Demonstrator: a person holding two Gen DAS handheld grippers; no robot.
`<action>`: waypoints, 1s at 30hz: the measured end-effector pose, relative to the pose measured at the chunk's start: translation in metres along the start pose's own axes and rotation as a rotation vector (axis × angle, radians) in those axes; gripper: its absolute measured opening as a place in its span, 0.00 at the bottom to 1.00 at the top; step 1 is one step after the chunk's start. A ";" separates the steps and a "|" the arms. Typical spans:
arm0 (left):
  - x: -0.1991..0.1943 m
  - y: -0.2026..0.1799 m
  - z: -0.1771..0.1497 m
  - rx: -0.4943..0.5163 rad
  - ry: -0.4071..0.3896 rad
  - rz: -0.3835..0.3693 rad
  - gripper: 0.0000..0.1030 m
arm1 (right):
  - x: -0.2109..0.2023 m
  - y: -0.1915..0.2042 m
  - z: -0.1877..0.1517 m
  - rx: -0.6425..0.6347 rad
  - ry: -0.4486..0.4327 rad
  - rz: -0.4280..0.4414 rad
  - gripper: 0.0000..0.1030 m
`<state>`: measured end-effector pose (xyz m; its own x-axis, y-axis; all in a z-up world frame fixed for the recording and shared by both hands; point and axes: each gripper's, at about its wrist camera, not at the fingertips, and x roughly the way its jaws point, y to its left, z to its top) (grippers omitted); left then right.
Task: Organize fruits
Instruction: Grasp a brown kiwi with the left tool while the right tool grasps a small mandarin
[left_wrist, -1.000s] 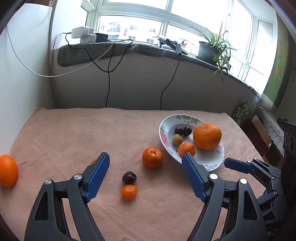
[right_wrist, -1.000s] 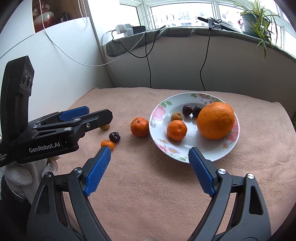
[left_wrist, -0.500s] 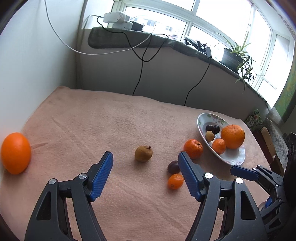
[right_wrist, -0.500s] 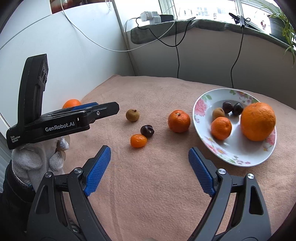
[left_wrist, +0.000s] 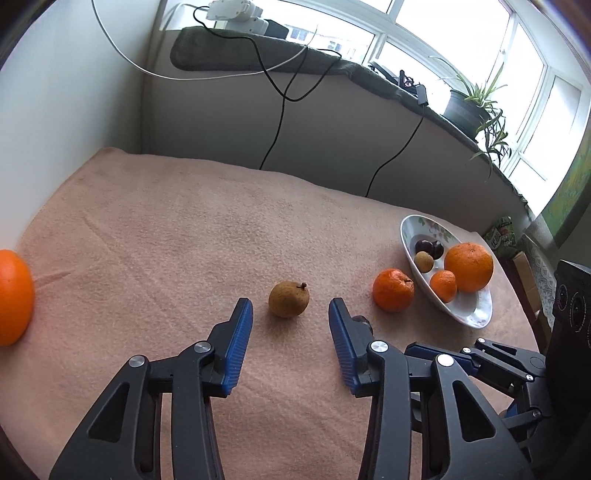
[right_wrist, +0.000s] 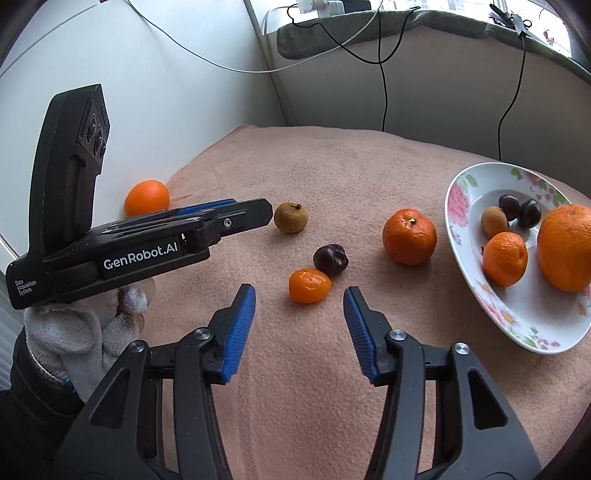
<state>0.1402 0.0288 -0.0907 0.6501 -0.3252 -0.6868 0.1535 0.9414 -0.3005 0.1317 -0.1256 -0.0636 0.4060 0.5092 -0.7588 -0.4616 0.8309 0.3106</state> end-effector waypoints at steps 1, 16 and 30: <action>0.002 -0.001 0.000 0.004 0.003 0.001 0.38 | 0.003 0.000 0.001 0.001 0.004 -0.003 0.50; 0.028 0.002 0.005 0.030 0.056 0.019 0.34 | 0.023 0.005 0.003 -0.027 0.043 -0.018 0.37; 0.035 0.003 0.007 0.034 0.071 0.028 0.26 | 0.029 0.003 0.004 -0.036 0.059 -0.033 0.29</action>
<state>0.1686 0.0203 -0.1112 0.6003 -0.3035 -0.7399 0.1618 0.9522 -0.2593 0.1454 -0.1076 -0.0831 0.3749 0.4665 -0.8012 -0.4774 0.8379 0.2645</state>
